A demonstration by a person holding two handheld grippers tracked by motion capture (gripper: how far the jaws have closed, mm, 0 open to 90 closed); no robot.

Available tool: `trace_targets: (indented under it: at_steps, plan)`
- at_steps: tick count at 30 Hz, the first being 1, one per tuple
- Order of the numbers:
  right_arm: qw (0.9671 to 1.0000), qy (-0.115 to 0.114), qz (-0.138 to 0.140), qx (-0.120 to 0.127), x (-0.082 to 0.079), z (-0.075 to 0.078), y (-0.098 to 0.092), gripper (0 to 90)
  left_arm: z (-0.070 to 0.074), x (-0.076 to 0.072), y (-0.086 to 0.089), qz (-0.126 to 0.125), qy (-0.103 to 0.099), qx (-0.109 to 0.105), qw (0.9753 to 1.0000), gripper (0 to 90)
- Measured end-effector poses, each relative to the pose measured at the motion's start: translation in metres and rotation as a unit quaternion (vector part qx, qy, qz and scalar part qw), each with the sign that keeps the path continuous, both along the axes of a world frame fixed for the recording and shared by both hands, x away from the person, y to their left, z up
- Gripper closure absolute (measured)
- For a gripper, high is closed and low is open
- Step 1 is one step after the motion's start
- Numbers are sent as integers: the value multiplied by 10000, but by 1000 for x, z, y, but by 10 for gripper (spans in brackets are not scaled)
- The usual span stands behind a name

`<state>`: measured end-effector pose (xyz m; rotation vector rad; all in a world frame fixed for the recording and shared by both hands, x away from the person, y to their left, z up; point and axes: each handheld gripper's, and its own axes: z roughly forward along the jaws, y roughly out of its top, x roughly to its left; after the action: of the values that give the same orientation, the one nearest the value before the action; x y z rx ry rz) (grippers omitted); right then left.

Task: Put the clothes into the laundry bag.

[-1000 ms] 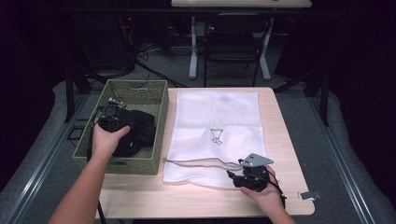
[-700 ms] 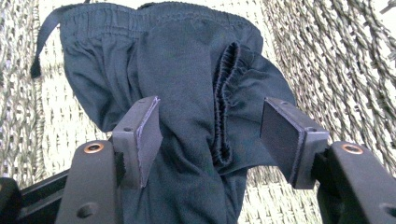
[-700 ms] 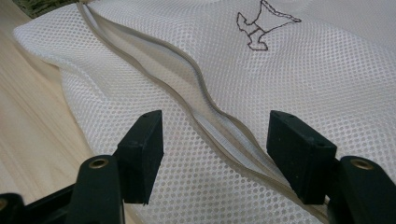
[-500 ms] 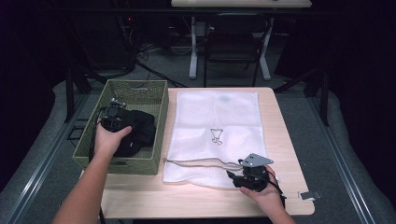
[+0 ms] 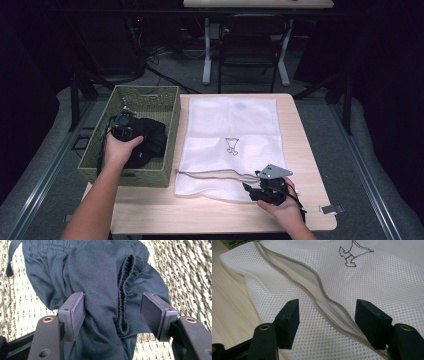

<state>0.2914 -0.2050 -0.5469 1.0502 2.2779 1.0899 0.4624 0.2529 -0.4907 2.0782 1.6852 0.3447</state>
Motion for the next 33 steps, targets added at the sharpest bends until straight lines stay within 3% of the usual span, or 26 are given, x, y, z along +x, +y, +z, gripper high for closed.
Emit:
trace_targets:
  at_steps: [14,33]
  plan:
    - [10000,2,9,2,0,0,0,363,-11,6,1,137,152,122,9997,355]
    - [10000,3,13,-1,0,0,0,363,-22,15,4,249,451,62,9987,331]
